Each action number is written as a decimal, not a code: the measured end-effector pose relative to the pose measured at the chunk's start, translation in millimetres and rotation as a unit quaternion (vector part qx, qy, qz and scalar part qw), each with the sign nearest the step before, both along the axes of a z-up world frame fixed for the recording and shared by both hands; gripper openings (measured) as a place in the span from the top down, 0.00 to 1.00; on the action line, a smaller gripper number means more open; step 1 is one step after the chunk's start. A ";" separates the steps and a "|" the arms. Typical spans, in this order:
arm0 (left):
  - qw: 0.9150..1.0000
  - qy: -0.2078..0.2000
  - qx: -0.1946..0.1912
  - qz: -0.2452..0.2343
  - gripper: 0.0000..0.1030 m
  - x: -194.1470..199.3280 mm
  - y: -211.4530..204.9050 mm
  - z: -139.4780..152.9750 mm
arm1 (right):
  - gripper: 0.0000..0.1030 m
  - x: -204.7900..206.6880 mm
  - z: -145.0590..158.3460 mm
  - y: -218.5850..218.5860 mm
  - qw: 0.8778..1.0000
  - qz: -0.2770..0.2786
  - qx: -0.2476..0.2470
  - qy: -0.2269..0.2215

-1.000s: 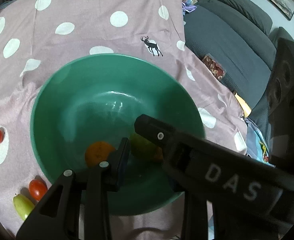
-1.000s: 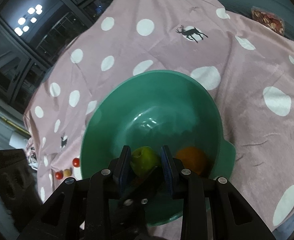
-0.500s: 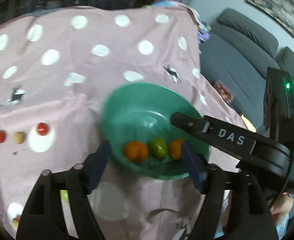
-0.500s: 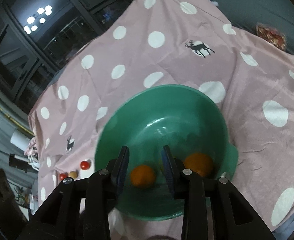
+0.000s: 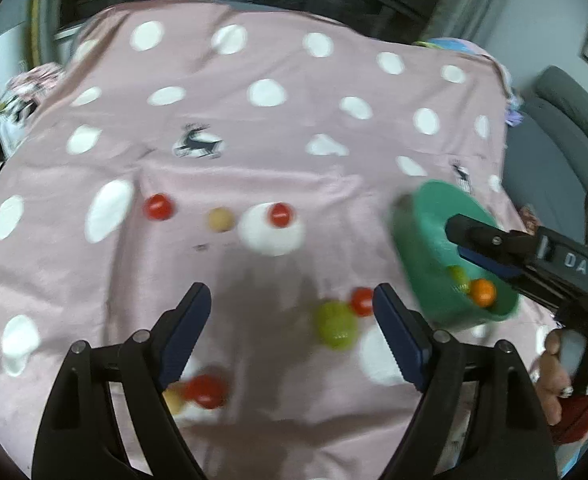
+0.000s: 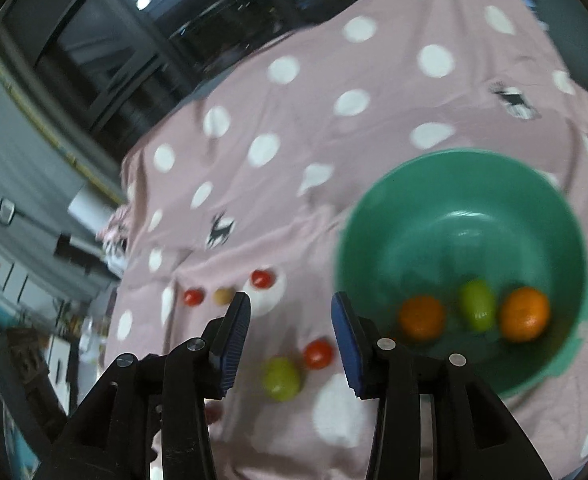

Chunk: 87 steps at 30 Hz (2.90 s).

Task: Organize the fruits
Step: 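Move the open right gripper over the cloth to another green plum, then close the right gripper on the green plum, then lift the green plum with the right gripper and carry it to the bowl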

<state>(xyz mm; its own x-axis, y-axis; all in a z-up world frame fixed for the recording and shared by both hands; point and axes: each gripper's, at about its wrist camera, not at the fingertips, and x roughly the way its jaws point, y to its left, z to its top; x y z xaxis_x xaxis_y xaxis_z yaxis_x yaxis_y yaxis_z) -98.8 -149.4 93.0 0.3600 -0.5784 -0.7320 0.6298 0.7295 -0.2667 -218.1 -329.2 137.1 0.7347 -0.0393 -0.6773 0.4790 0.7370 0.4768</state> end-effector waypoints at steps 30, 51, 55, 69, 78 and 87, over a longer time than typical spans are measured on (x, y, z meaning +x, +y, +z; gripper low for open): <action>0.991 0.109 0.001 -0.083 0.35 -7.5 -25.8 -60.4 | 0.60 59.9 -78.4 41.9 0.983 0.092 0.016 0.161; 0.983 0.166 -0.017 -0.078 0.65 1.5 -28.7 -74.9 | 0.64 68.9 -92.7 46.2 0.980 0.117 0.066 0.148; 0.983 0.165 -0.015 -0.075 0.65 2.2 -29.2 -74.5 | 0.64 68.9 -92.5 47.1 0.980 0.117 0.062 0.145; 0.989 0.131 -0.024 -0.058 0.66 1.6 -15.4 -57.9 | 0.64 70.1 -81.9 54.8 0.984 0.126 0.065 0.109; 0.993 0.096 -0.038 -0.054 0.66 -5.2 -7.2 -39.6 | 0.64 66.2 -62.7 64.2 0.988 0.124 0.047 0.079; 0.996 0.045 -0.061 -0.055 0.66 -15.2 -1.0 -11.7 | 0.64 55.7 -33.8 74.2 0.992 0.122 0.019 0.033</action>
<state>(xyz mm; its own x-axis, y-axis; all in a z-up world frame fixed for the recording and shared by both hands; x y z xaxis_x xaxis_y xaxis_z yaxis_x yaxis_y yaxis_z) -114.0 -150.4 81.4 0.2258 -0.6968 -0.6808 0.6737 0.6165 -0.4075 -162.4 -255.0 103.4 0.6726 0.1602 -0.7224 0.3210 0.8165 0.4799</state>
